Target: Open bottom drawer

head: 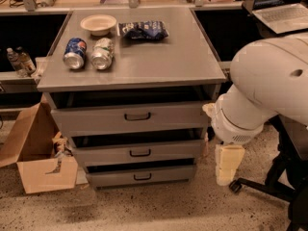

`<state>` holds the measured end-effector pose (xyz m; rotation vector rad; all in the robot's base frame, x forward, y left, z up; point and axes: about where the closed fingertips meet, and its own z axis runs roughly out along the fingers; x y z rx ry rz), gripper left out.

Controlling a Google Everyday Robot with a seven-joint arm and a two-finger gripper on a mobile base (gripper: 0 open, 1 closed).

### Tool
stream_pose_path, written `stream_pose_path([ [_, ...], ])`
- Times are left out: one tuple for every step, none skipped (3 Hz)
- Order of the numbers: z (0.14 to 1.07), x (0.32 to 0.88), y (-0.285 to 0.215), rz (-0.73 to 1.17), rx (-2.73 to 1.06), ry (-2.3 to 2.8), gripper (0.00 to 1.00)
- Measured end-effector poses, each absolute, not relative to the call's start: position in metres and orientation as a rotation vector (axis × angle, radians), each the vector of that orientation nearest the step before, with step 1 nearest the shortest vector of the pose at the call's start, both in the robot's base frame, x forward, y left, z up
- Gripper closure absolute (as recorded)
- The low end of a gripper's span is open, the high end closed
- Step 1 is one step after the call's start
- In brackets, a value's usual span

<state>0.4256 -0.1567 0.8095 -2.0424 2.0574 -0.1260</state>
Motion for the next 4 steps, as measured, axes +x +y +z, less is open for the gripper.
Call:
stream_pose_path([
  [0.804, 0.426, -0.156, -0.116, -2.048, 2.055, 0.0],
  [0.746, 0.425, -0.147, -0.005, -2.114, 2.028, 0.0],
  [0.673, 0.417, -0.136, 0.104, -2.175, 1.973, 0.0],
  [0.609, 0.415, -0.121, 0.173, -2.172, 1.903, 0.0],
])
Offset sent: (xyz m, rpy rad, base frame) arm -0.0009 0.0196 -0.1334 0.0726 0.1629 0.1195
